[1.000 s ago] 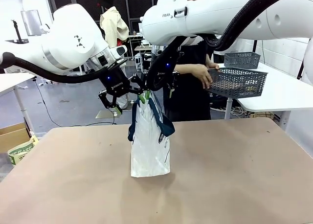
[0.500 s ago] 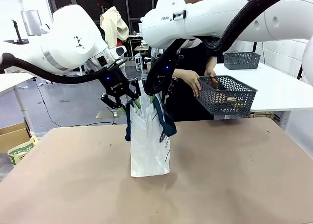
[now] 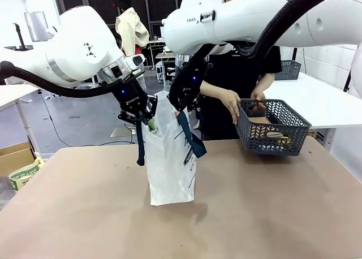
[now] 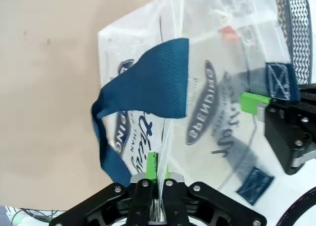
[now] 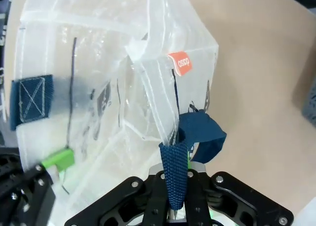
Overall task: Transfer purchased items from the store into the shopping bag.
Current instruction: Open the Reusable shopping bag in the center of the table.
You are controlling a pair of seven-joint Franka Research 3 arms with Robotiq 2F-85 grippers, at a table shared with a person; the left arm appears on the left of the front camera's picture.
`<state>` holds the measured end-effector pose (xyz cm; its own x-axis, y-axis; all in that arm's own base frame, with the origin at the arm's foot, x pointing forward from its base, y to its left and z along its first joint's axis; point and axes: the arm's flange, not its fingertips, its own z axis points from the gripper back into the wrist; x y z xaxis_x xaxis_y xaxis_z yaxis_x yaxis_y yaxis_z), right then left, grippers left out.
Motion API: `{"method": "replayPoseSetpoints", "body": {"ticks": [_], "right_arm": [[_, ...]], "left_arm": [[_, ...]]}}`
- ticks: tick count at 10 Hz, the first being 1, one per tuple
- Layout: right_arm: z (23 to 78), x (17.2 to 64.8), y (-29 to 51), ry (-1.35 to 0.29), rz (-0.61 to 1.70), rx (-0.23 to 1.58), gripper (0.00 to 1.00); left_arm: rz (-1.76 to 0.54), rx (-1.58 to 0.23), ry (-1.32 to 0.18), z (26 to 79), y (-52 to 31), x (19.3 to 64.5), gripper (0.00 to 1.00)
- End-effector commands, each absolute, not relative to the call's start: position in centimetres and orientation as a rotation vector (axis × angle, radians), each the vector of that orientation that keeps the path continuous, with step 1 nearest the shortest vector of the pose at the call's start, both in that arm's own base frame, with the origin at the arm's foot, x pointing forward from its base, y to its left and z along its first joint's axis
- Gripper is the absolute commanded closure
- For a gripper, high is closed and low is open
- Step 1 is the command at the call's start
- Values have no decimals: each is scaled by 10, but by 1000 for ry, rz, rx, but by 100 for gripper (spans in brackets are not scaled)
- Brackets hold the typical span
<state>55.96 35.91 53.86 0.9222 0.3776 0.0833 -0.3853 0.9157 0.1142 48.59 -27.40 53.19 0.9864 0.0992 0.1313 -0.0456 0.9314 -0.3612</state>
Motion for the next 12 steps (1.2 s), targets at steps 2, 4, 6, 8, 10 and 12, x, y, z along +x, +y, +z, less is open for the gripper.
{"method": "replayPoseSetpoints", "body": {"ticks": [2,4,6,8,10,12], "right_arm": [[552,532,320,-42,470,-16,100],[545,537,290,-66,477,-77,100],[541,535,273,-66,590,-90,100],[542,537,262,-90,669,-112,100],[543,532,273,-131,791,-119,100],[540,526,285,-143,832,-88,100]], "left_arm": [[20,-273,-177,532,-234,457,100],[-77,-280,-197,527,-214,451,100],[-98,-246,-258,528,-200,446,100],[-121,-182,-318,534,-193,444,100],[-203,-103,-395,539,-205,446,100],[-273,-75,-408,532,-226,449,100]]}}
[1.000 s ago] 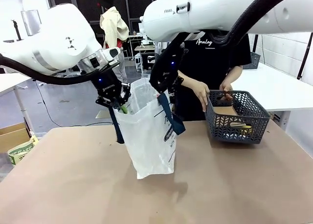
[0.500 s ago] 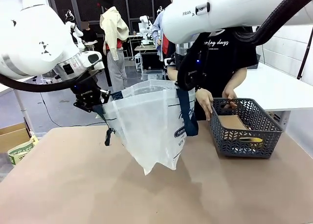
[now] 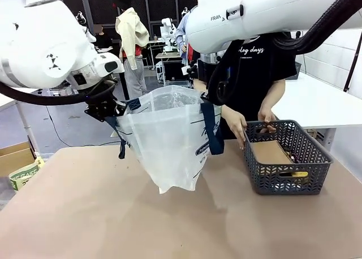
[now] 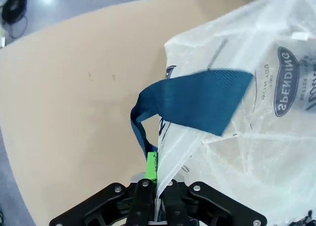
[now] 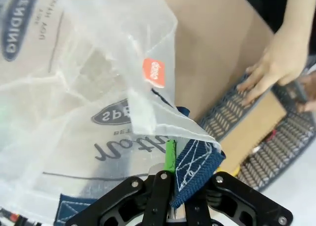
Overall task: Transfer purchased items from the store into the shopping bag.
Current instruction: Open the Reusable shopping bag in the center of the table.
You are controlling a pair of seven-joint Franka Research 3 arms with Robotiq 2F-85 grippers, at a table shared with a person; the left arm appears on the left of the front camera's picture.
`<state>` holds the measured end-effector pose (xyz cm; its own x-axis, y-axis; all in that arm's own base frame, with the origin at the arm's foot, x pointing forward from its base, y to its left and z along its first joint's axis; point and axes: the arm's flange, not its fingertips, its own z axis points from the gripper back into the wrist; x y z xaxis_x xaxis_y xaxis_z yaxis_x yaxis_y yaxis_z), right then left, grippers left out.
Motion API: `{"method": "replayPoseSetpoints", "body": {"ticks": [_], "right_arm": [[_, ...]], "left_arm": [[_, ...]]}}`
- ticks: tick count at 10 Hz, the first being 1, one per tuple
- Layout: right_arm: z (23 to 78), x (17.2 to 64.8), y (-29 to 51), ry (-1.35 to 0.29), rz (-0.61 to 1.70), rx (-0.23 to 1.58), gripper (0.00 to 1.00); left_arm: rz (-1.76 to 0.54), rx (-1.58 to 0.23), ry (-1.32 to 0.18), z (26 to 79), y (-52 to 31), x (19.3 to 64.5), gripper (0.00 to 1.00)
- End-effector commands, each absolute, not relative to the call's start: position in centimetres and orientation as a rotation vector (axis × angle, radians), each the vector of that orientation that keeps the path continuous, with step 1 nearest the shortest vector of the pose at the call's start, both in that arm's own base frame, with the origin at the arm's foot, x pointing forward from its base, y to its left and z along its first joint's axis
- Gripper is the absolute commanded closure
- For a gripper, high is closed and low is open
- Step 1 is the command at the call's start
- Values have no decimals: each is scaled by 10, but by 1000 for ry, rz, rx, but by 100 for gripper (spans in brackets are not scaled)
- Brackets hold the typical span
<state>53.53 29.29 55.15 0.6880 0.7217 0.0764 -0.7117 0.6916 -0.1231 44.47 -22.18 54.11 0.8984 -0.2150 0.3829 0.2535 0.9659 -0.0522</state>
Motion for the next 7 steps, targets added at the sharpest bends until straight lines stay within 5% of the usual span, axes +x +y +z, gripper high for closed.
{"method": "replayPoseSetpoints", "body": {"ticks": [1,7], "right_arm": [[537,523,289,-134,817,-78,100],[527,526,306,-123,712,-87,100]], "left_arm": [[-284,-77,-380,524,-235,450,100],[-295,-103,-340,502,-250,459,100]]}}
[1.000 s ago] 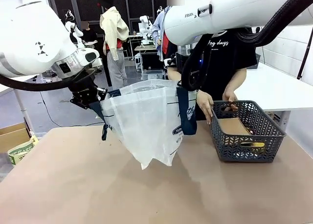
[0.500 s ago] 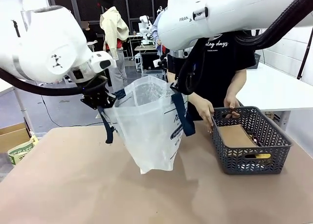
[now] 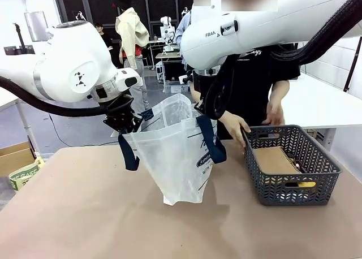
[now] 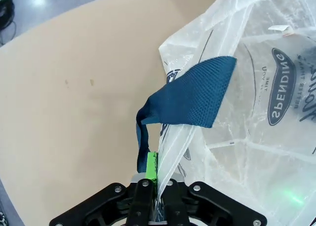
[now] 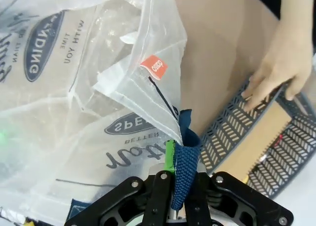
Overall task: Transfer purchased items from the store into the shopping bag.
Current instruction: Open the Reusable shopping bag in the center of the table, then move the Reusable shopping bag to the right side of the table.
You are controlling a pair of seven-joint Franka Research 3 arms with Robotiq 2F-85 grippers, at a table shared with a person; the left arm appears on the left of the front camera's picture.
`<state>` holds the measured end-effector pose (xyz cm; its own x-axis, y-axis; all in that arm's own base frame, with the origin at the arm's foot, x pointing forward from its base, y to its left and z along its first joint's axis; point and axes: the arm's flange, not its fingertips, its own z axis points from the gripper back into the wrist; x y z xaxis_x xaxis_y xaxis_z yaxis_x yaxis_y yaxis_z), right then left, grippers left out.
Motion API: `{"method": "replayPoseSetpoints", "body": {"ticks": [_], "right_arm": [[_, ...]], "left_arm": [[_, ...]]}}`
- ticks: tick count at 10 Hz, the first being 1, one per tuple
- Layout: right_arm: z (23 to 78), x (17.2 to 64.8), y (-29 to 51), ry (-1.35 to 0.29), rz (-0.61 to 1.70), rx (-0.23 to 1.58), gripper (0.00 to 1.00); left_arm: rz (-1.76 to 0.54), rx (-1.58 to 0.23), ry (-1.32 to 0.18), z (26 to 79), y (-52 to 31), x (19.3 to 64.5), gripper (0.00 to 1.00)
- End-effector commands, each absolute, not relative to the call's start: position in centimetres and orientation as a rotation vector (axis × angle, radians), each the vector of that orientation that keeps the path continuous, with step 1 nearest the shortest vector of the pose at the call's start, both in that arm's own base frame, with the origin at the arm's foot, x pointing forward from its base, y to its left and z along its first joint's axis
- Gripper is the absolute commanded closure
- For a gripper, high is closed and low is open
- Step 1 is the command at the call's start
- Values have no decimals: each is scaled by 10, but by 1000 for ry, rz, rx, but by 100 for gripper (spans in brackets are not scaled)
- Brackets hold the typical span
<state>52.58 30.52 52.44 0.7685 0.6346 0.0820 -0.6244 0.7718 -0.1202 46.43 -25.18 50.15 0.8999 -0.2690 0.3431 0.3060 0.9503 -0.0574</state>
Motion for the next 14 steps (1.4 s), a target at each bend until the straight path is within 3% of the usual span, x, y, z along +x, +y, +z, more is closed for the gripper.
{"method": "replayPoseSetpoints", "body": {"ticks": [1,8,14], "right_arm": [[527,526,306,-123,712,-87,100],[528,531,299,-153,784,-92,100],[530,530,304,-144,764,-88,100]], "left_arm": [[-295,-103,-340,502,-250,459,100],[-494,-73,-362,506,-254,464,100],[-470,-71,-355,505,-259,461,100]]}}
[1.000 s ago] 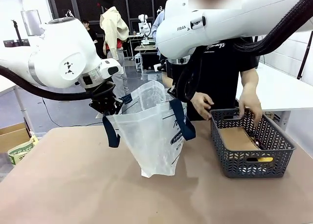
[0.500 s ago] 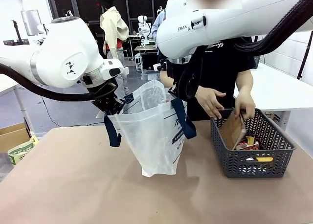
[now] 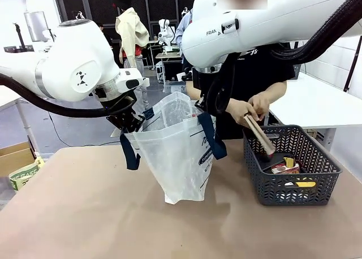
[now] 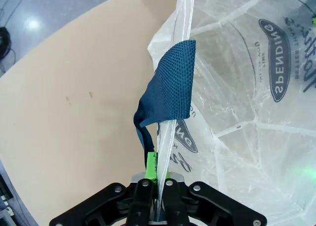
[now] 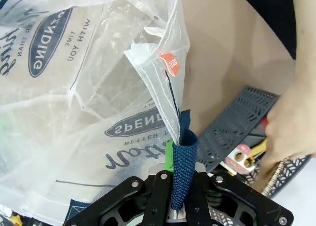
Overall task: Transfer purchased items from the store into the shopping bag.
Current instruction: Move the Reusable shopping bag to the right side of the table.
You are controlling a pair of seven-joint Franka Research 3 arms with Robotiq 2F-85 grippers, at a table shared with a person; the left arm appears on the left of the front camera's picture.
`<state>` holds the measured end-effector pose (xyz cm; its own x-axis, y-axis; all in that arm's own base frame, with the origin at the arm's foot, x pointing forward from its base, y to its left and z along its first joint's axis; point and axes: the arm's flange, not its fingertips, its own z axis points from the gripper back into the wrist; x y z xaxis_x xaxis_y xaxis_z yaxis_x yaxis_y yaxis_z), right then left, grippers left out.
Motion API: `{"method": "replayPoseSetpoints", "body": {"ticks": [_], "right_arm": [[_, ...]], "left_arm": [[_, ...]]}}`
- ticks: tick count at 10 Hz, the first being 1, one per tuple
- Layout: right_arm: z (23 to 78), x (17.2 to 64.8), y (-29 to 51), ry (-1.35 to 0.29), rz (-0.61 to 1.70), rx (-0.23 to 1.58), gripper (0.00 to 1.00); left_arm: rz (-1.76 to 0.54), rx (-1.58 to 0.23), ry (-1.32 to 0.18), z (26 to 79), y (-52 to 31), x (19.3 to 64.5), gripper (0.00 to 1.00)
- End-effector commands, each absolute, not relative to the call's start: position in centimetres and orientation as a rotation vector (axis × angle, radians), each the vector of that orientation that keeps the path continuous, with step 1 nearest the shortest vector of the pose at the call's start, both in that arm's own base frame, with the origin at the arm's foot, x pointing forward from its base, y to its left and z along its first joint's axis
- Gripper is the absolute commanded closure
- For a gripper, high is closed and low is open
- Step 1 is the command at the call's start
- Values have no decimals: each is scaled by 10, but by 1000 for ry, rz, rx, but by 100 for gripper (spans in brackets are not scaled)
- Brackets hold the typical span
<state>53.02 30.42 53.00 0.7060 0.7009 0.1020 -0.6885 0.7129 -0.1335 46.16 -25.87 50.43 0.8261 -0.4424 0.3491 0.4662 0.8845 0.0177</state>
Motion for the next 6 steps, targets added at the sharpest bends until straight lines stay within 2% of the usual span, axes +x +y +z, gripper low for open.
{"method": "replayPoseSetpoints", "body": {"ticks": [1,6], "right_arm": [[530,530,304,-144,764,-88,100],[530,530,304,-144,764,-88,100]], "left_arm": [[-470,-71,-355,505,-259,461,100],[-470,-71,-355,505,-259,461,100]]}}
